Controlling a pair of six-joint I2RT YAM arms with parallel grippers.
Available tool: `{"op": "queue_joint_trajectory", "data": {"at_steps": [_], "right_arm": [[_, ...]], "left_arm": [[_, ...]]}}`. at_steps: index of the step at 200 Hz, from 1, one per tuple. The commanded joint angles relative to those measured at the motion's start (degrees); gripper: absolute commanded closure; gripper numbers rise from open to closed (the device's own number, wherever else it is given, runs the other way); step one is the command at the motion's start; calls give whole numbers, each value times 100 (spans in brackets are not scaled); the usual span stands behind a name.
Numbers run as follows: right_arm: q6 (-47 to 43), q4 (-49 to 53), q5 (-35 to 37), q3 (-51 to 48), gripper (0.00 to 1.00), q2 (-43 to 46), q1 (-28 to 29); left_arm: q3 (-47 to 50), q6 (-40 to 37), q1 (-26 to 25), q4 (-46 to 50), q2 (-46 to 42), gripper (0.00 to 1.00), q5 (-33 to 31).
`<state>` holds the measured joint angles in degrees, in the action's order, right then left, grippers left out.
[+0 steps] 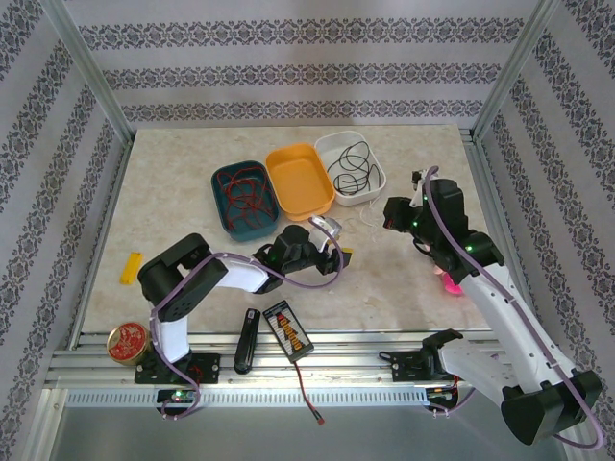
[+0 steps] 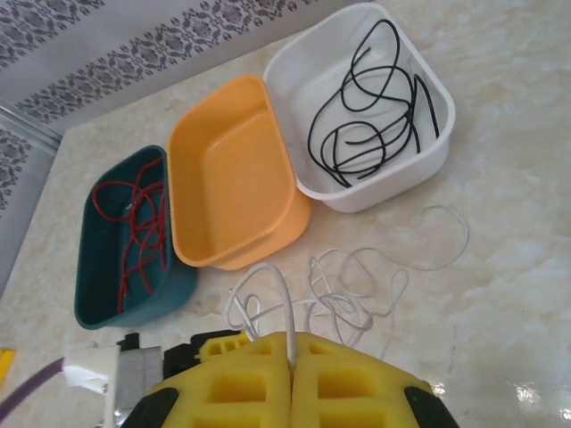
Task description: Untangle the cables
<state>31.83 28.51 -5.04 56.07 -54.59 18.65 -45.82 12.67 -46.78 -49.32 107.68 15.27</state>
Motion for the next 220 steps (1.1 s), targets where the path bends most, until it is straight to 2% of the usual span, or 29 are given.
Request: {"op": "queue_joint_trajectory", "data": {"at_steps": [1,62,77,91,111,124,139,220], "right_arm": [[128,-5,-217,283,99,43,50],[162,-157,-312,367,99,142,68],[155,-158,-305,331,99,150,72],[135,-188,-305,302,99,169,68],[127,-215,-293,270,99,169,72],[128,-231,-298,256,99,169,71],[130,-257,-310,259,99,186,76],[271,-466,-463,211,99,264,156]], "left_arm": [[12,312,-6,-917,177,38,72],[-147,822,-15,-1000,209,30,-24],[-121,1063,-15,-1210,233,25,61],[-100,1361,-15,-1414,253,14,114],[-85,1746,-7,-1599,254,6,272],[-128,1956,-6,-1626,270,4,385],[-209,2134,-6,-1544,300,4,460],[-771,2615,-10,-1434,732,29,775]]}}
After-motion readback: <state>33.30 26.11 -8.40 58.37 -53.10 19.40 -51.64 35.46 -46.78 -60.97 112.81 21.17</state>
